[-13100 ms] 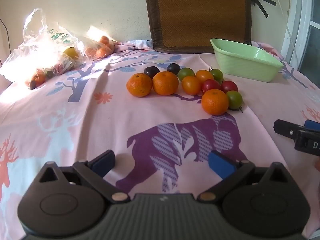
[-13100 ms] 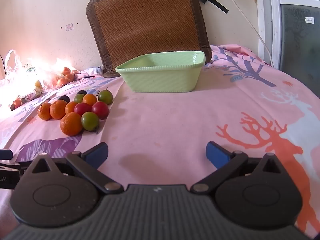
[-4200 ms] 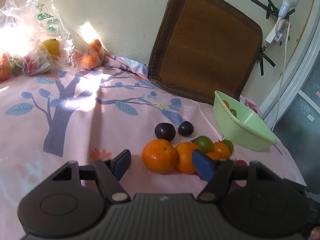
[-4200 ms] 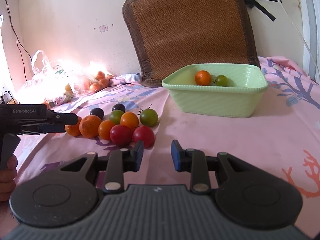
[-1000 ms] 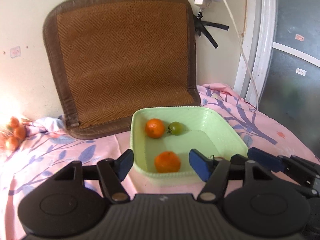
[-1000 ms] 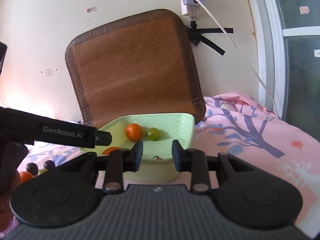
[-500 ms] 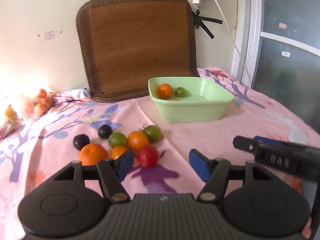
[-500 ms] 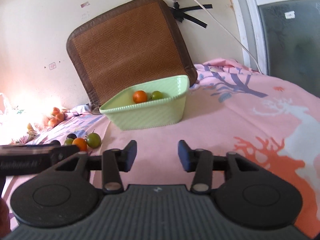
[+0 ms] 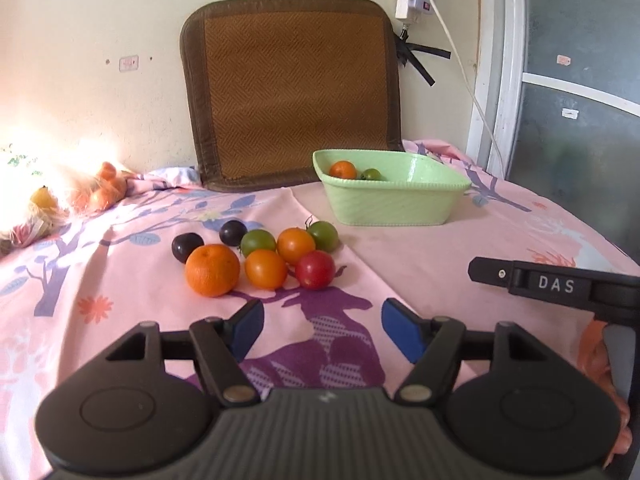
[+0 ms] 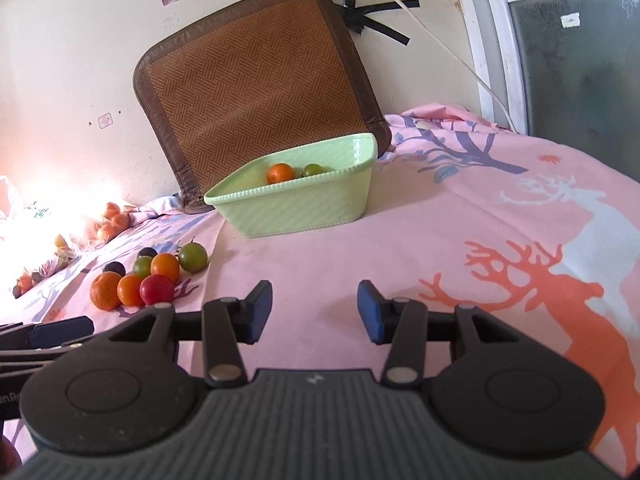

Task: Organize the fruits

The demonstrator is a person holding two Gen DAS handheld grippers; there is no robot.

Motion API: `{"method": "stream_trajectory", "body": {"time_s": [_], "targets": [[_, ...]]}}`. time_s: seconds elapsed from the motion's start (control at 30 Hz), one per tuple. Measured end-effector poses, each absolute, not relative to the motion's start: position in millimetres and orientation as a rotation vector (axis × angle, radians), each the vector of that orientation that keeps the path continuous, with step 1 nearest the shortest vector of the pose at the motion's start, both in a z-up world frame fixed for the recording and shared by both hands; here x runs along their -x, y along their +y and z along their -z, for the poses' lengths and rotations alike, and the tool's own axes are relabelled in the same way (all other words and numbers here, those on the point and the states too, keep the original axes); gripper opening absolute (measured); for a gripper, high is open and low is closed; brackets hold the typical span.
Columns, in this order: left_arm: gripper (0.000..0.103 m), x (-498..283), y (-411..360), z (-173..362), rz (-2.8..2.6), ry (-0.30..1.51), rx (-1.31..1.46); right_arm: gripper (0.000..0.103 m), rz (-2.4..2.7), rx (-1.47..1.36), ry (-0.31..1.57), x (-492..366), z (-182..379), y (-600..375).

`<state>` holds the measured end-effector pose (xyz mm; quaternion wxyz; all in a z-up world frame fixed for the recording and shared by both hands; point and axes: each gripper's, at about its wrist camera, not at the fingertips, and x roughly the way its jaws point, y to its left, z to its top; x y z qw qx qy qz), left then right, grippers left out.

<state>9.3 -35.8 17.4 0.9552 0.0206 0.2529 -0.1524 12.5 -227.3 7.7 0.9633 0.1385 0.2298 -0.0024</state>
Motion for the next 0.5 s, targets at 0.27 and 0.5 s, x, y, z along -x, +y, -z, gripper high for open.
{"method": "stream_trajectory", "body": {"time_s": [0.27,0.5], "targets": [[0.068,-4.4,-44.4,-18.4,0.305,0.485,-0.087,0.05,0.0,-0.287,0.505,-16.9,-5.2,-225.9],[0.071,-9.0,-39.4,-16.5,0.296,0.506,-0.06,0.05,0.014,-0.271,0.507,-17.3,-5.3,-223.8]]}}
